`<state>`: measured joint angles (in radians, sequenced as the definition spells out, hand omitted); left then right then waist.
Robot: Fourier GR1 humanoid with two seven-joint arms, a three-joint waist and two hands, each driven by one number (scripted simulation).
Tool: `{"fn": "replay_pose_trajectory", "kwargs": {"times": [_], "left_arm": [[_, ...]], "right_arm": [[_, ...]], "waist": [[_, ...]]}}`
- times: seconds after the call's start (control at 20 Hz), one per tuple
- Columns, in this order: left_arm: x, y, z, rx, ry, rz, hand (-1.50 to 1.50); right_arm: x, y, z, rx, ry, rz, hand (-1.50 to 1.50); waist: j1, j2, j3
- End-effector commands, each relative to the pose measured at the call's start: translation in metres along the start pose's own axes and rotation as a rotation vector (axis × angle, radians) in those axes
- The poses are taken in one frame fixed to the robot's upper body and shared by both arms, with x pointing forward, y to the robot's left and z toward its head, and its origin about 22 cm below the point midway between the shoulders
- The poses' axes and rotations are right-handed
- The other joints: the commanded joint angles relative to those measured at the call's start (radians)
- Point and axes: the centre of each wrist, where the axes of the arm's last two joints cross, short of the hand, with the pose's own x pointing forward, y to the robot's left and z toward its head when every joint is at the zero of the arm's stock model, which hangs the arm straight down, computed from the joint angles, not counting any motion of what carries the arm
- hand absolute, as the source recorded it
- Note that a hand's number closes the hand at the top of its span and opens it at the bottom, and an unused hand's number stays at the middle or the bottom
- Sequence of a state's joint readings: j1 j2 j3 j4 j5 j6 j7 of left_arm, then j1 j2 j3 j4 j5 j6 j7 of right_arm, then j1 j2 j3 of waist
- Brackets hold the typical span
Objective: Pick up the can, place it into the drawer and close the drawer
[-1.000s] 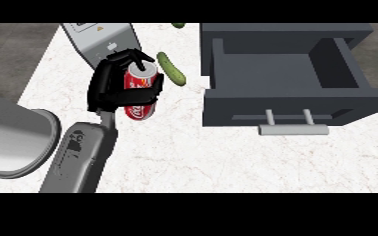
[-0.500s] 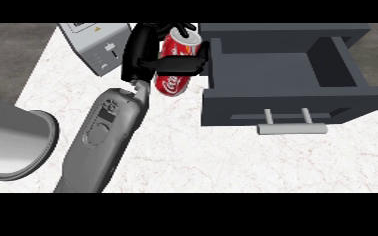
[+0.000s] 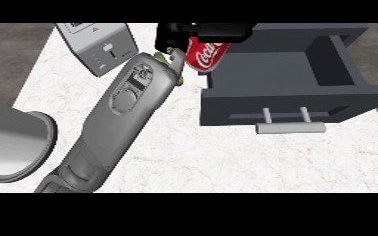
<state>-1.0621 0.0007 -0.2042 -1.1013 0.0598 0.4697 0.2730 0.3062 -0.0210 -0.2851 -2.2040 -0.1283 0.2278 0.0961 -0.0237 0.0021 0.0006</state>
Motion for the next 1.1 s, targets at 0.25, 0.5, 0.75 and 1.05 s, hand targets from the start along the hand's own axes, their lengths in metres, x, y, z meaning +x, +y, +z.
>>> {"fn": "replay_pose_trajectory", "kwargs": {"times": [0.25, 0.5, 0.75, 1.05], "left_arm": [[0.028, -0.036, -0.031, 0.002, 0.023, -0.04, 1.5], [0.033, -0.034, -0.05, -0.012, 0.028, -0.065, 1.5], [0.033, -0.045, -0.051, -0.001, 0.023, -0.088, 1.5], [0.029, -0.057, -0.049, 0.014, 0.047, -0.119, 1.5]], "right_arm": [[-0.016, 0.004, -0.004, -0.013, -0.016, -0.021, -1.5], [-0.005, -0.003, -0.006, 0.007, 0.014, -0.002, -1.5], [-0.007, -0.001, -0.026, 0.012, -0.011, -0.001, -1.5], [-0.002, 0.002, -0.029, 0.038, -0.004, 0.014, -1.5]], "waist": [[-0.021, 0.006, 0.001], [-0.02, 0.007, 0.001], [-0.024, 0.009, 0.001], [-0.058, 0.014, 0.002]]}}
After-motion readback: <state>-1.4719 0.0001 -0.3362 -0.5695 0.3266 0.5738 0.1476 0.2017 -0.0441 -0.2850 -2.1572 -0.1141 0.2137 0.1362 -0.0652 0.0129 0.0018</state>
